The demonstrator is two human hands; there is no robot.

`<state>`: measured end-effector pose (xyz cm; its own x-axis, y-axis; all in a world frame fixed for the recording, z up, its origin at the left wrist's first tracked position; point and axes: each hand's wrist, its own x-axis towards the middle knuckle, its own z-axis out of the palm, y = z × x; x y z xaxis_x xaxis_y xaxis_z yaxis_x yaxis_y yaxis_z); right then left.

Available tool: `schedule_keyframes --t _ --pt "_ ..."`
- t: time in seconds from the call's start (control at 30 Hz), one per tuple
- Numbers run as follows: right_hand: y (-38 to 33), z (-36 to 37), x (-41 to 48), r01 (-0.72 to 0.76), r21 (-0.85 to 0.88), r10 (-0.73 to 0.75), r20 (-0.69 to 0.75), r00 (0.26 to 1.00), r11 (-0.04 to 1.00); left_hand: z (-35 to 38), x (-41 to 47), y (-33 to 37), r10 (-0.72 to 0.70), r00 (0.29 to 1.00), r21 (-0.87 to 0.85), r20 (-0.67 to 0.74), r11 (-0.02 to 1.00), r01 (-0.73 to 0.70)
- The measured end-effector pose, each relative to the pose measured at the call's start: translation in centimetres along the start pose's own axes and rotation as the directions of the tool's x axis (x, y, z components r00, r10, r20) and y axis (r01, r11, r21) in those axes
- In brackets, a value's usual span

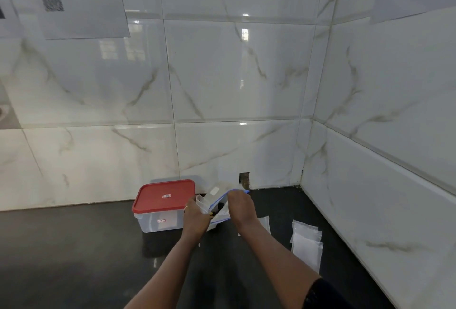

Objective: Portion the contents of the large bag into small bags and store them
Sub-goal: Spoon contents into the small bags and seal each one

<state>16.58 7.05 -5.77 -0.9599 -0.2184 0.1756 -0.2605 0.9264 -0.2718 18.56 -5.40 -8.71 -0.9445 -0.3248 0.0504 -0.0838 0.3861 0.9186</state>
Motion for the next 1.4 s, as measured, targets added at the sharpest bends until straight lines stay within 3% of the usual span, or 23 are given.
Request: schedule_keyframes --t 0.27,0.4,0.5,0.63,0.77,0.93,1.03,1.13,1.4 --pt "-1.4 -1.3 0.4 -0.035 0.339 0.107 -0.193 0.975 0.94 -1.6 2.4 4.5 0.17 0.981 -0.015 -0.096 0.985 -0.172" --pt "-0.8 2.6 -1.4 -0.238 0.281 0.23 0.063 0.971 0.93 -0.2 1.2 0.7 0.095 0.995 0.084 0.004 0.992 -0.095" --pt "-0.9 3.7 -2.5 -0.275 0.235 0.251 0.128 0.96 0.932 0.3 0.6 -1.1 0.064 0.998 0.105 0.018 0.992 -0.065" --pt "-2.1 3.3 -2.2 -0.204 0.15 0.166 0.232 0.958 0.967 0.3 0.0 -0.7 0.086 0.996 0.085 0.011 0.993 -0.086" --pt "-3.4 1.8 -0.1 -0.34 0.046 0.257 0.562 0.786 0.939 -0.1 -0.3 -0.7 0.134 0.991 0.088 0.001 0.987 -0.134" --pt "-2.7 2.1 0.0 -0.437 0.058 0.325 0.581 0.746 0.898 -0.7 -1.0 -1.3 0.127 0.992 0.104 -0.013 0.987 -0.125" --pt "-2.6 3.7 -0.2 -0.398 0.188 0.262 0.499 0.826 0.898 -0.7 -1.1 -1.2 0.113 0.994 0.092 -0.01 0.989 -0.111" --pt "-3.1 3.8 0.1 -0.353 0.109 0.266 0.467 0.844 0.929 -0.8 -1.0 -1.2 0.078 0.997 0.065 -0.019 0.995 -0.077" --pt "-2.2 3.0 -0.6 -0.075 -0.038 0.084 0.502 0.861 0.996 -0.5 -0.9 -1.2 0.064 0.998 0.073 -0.009 0.995 -0.063"
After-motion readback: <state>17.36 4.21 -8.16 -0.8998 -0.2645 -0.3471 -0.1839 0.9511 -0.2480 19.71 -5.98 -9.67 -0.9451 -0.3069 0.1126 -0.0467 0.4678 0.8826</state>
